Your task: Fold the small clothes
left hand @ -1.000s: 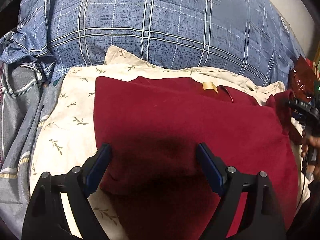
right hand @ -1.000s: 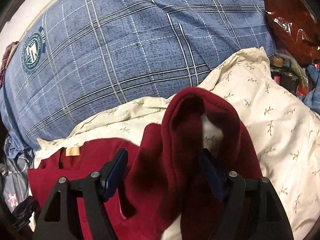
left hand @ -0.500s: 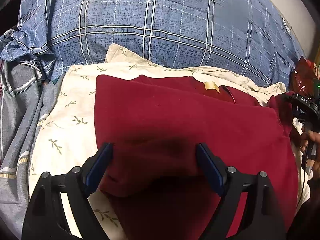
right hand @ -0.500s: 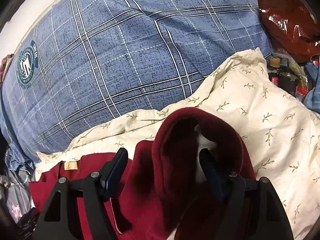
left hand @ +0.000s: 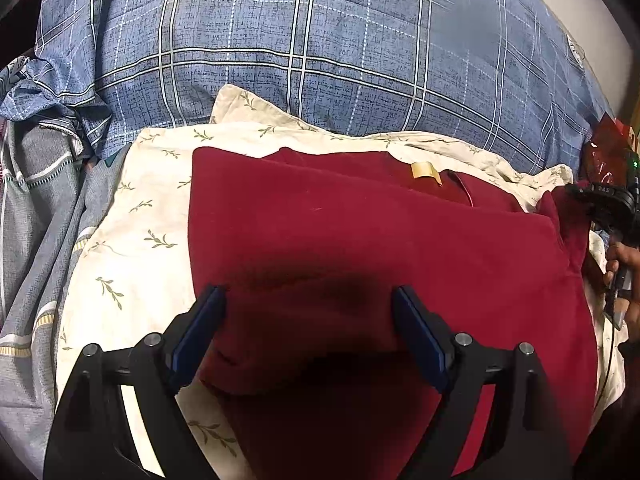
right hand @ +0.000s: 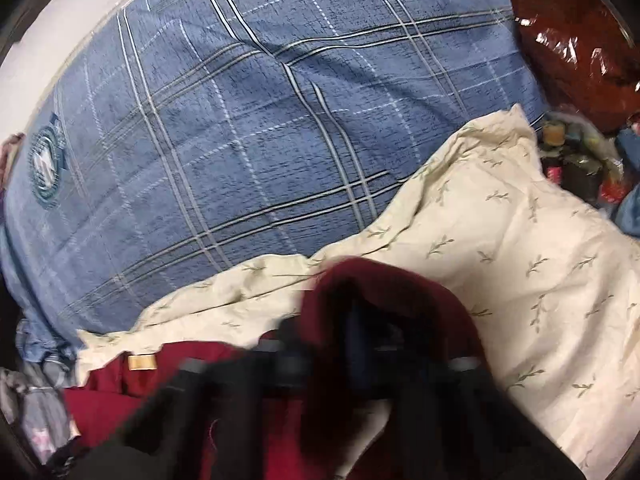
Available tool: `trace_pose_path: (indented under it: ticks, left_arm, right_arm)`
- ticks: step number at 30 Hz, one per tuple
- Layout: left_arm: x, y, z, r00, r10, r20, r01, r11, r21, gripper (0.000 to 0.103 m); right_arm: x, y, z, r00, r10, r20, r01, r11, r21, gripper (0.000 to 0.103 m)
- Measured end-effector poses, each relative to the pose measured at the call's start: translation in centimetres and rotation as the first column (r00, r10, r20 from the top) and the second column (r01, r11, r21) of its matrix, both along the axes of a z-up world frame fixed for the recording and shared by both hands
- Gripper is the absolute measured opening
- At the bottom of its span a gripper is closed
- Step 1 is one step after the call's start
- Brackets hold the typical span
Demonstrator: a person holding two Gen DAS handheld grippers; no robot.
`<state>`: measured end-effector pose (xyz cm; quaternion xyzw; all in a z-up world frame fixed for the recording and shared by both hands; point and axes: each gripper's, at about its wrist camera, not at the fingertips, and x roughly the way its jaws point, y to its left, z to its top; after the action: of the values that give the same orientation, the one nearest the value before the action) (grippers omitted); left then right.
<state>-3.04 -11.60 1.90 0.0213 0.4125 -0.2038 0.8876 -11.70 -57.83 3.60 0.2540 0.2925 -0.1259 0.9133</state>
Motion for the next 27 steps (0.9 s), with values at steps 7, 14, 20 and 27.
trace_pose_path:
  ticks: [7,14,20,27]
  left_arm:
    - [0.2,0.6,0.2,1.000,0.019,0.000,-0.019,1.000,-0.024,0.087]
    - [0.3,1.6,0.9,0.998,0.055,0.013,-0.054,0.996,-0.077,0.087]
    - [0.0,1.9,1.2,0.998,0.053,0.017,-0.051,0.995,-0.089,0.087]
    - [0.1,2.2,1.4,0.998,0.064,0.008,-0.063,0.992,-0.114,0.087]
  right_arm:
    - [-3.5,4.5,4.2,0.975,0.186,0.125,-0.187,0.982,-0.010,0.006]
    - [-4.2,16.8,2.0,0.868,0.493,0.066,-0.484,0.868,-0.115,0.011]
    - [-4.9,21.0,-3.8,0.833,0.543,-0.104,-0.551,0.830,-0.085,0.034]
    - [-10.9,11.3,-1.4,0.955,0.292,0.051,-0.291,0.956,-0.028,0.079]
